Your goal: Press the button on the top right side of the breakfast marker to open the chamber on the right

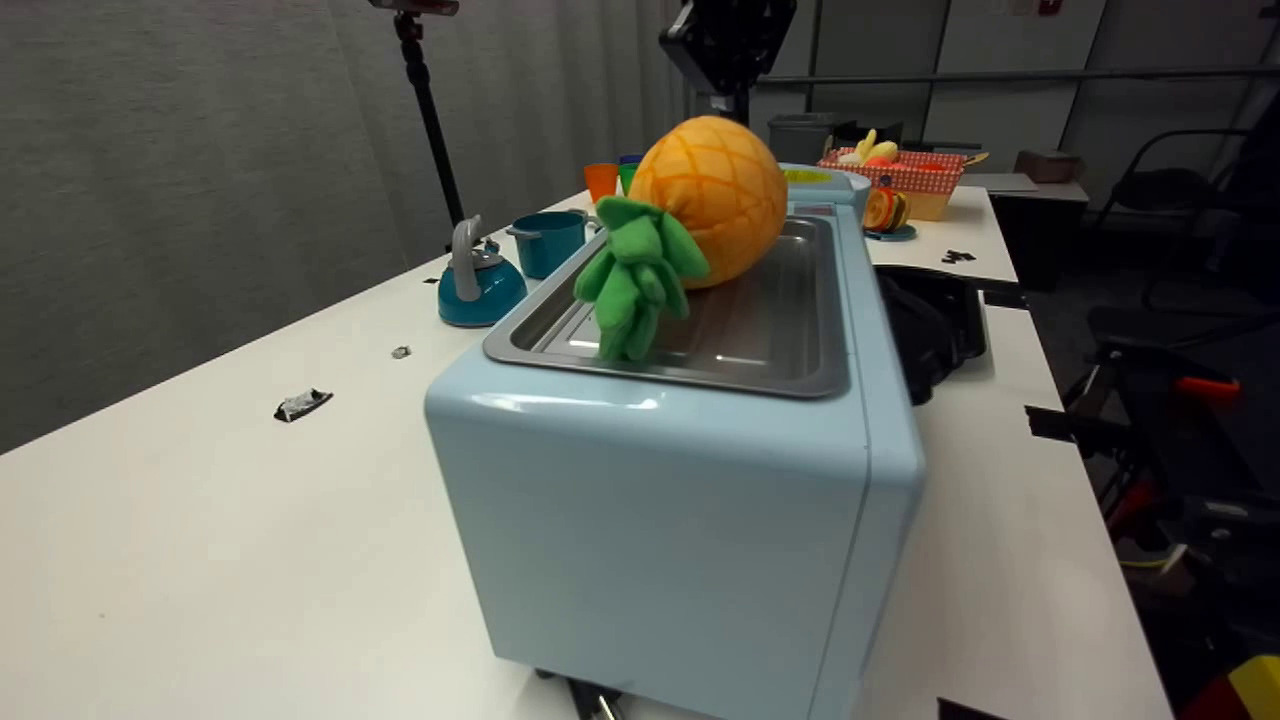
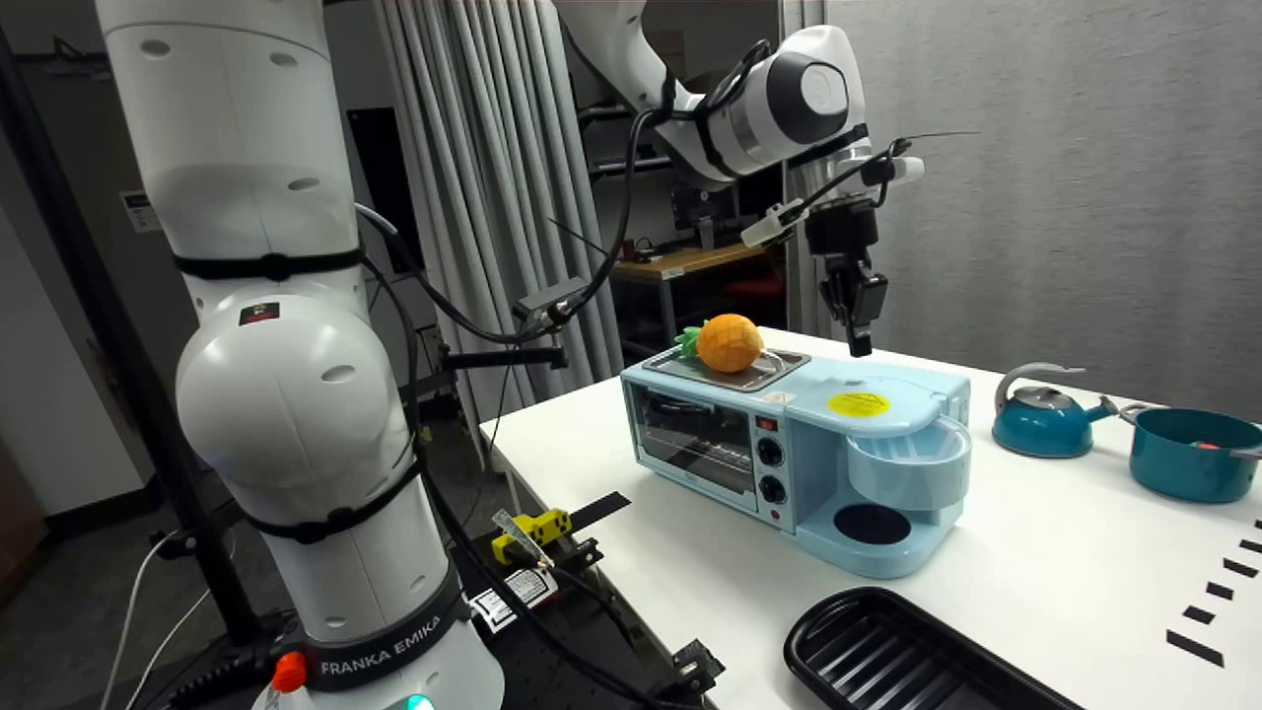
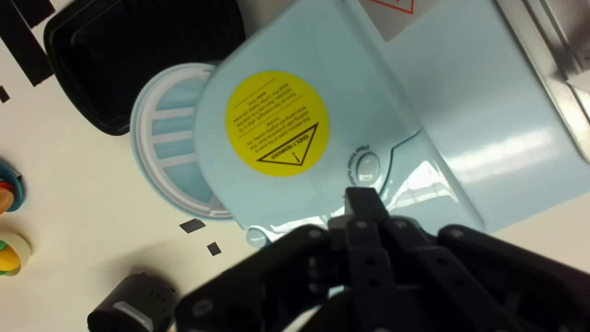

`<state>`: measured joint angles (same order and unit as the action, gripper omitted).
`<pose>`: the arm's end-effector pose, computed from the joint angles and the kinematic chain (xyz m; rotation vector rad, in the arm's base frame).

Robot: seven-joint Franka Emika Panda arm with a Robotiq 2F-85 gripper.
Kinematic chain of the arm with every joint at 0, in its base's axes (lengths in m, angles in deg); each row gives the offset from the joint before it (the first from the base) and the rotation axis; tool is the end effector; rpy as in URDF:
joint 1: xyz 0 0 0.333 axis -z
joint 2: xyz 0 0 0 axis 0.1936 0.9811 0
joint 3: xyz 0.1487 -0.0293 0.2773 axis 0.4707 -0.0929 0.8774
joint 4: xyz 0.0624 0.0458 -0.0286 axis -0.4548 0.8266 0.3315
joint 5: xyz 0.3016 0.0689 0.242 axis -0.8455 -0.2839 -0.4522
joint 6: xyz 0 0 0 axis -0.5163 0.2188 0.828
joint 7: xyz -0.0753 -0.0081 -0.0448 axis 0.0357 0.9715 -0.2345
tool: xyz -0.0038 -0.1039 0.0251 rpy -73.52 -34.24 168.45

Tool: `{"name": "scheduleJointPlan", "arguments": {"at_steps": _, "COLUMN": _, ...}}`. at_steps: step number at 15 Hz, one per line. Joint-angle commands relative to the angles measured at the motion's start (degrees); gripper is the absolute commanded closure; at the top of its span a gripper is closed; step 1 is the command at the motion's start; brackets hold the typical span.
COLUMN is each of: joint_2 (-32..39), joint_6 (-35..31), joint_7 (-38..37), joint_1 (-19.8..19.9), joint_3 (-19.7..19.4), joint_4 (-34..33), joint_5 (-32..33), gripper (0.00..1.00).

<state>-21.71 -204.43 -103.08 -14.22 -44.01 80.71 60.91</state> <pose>0.5608 0.0183 0.3603 2.8723 -0.6271 0.0638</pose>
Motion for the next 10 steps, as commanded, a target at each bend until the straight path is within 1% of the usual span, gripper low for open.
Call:
{"name": "scheduleJointPlan", "arguments": {"at_steps": 1, "joint_2": -1.24, "joint_6": -1.52, "joint_7": 0.70, "joint_1": 0.05, "joint_3": -0.16, "joint_4": 3.28, "joint_5": -0.66, "gripper": 1.00}}
{"name": "scheduleJointPlan", "arguments": {"at_steps": 4, "joint_2": -0.90, "joint_6": -2.59, "joint_7": 0.48, "joint_1": -0.04, "joint_3": -0.11, "joint_4": 4.29, "joint_5": -0.55, "gripper": 1.00}}
{"name": "scheduleJointPlan", "arguments": {"at_steps": 10, "joint_2": 0.51, "joint_6": -7.17, "joint_7": -0.50, "joint_1": -0.59, "joint_3": 0.13, "joint_4": 3.98, "joint_5": -0.26, "gripper": 1.00}}
